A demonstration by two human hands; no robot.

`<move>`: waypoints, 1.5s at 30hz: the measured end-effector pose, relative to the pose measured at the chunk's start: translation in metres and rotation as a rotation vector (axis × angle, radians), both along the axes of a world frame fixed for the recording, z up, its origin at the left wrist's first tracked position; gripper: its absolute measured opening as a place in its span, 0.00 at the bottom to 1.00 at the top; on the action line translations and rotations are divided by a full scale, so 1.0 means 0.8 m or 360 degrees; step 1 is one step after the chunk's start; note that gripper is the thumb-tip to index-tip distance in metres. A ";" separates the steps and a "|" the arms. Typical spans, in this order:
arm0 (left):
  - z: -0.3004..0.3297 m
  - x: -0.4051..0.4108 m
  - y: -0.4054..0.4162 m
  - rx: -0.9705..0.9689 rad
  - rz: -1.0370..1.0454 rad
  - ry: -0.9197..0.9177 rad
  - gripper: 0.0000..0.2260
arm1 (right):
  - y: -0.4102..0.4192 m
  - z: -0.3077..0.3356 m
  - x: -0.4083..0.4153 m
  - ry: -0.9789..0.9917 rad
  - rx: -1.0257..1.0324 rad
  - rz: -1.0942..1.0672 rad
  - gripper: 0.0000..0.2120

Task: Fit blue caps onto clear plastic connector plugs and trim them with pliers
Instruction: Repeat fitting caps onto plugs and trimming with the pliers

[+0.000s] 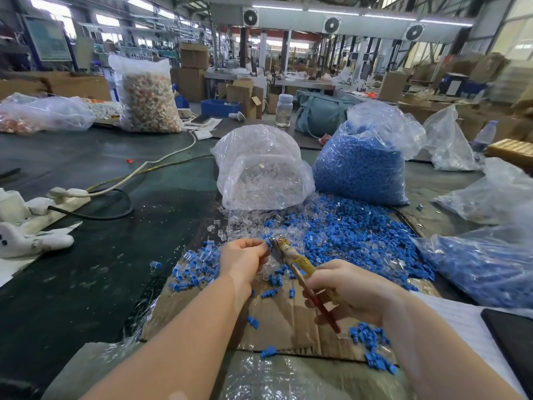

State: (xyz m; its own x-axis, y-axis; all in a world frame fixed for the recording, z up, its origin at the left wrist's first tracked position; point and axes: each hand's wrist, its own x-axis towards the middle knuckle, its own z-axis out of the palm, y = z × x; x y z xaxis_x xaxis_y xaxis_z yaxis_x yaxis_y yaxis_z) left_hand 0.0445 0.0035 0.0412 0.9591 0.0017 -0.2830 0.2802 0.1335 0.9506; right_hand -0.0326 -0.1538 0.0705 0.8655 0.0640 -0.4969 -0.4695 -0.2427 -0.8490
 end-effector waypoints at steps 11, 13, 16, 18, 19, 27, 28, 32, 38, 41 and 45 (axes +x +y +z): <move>0.007 0.001 0.000 0.0046 0.0012 0.0001 0.03 | 0.009 0.008 -0.006 0.0019 -0.0124 0.0174 0.10; 0.007 0.001 -0.001 0.0058 0.0006 0.0004 0.03 | 0.010 0.009 -0.006 0.0001 -0.0210 0.0148 0.10; 0.007 0.001 0.000 0.0047 0.0006 0.0014 0.03 | 0.011 0.009 -0.004 -0.0012 -0.0321 0.0127 0.12; 0.006 0.001 0.000 0.0029 0.0010 0.0022 0.03 | 0.011 0.008 -0.002 -0.0010 -0.0356 0.0110 0.14; 0.005 0.000 0.000 0.0017 0.0014 0.0029 0.04 | 0.011 0.008 -0.002 -0.0007 -0.0367 0.0102 0.14; -0.005 -0.004 0.002 -0.0026 0.0029 0.0090 0.03 | 0.011 0.002 -0.006 0.0026 -0.0416 0.0038 0.16; -0.006 -0.005 0.002 -0.0021 0.0024 0.0090 0.02 | 0.010 0.002 -0.007 0.0034 -0.0395 0.0033 0.16; -0.008 -0.006 0.003 -0.0004 0.0011 0.0063 0.02 | 0.009 0.000 -0.010 0.0075 -0.0229 -0.0003 0.18; -0.003 -0.002 0.005 0.0056 -0.0054 0.0010 0.04 | 0.007 0.002 -0.011 0.0061 -0.0237 0.0136 0.16; -0.002 0.000 0.007 0.0056 -0.0069 0.0013 0.04 | 0.007 0.003 -0.010 0.0035 -0.0341 0.0163 0.17; -0.005 -0.002 0.006 0.0042 -0.0065 0.0037 0.04 | 0.009 0.006 -0.012 0.0037 -0.0430 0.0160 0.16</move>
State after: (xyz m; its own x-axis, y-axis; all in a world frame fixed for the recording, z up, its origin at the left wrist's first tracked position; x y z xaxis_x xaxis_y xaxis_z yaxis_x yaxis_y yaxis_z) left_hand 0.0428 0.0085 0.0374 0.9517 -0.0299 -0.3056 0.3071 0.0967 0.9468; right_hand -0.0419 -0.1469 0.0749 0.8498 0.0117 -0.5270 -0.4498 -0.5051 -0.7366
